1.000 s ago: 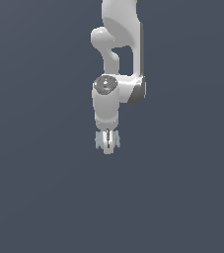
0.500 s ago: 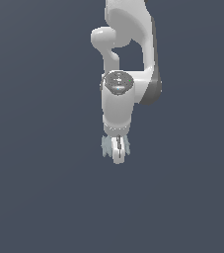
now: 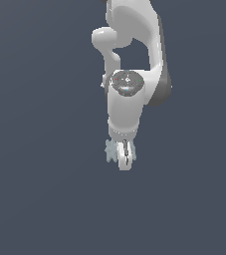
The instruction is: Pick up the object and move it to a goal position.
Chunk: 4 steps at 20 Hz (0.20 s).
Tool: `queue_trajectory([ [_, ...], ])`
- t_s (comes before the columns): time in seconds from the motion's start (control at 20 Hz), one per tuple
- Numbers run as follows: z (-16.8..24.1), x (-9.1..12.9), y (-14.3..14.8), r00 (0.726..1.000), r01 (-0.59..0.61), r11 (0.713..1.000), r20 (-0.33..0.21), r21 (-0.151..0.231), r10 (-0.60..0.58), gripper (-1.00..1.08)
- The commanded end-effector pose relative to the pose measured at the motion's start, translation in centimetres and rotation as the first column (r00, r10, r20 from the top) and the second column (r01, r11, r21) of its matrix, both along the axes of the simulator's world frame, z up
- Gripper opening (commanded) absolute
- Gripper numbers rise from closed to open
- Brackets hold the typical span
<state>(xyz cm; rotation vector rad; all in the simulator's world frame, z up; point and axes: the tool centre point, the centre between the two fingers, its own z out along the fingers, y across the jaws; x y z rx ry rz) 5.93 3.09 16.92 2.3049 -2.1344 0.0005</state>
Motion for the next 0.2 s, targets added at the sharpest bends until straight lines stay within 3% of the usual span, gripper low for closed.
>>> queue_trajectory([
  [0.0,0.15,0.25,0.11,1.000,0.000,1.000,0.000,0.000,0.000,-1.00],
  [0.15,0.13,0.29,0.11,1.000,0.000,1.000,0.000,0.000,0.000,-1.00],
])
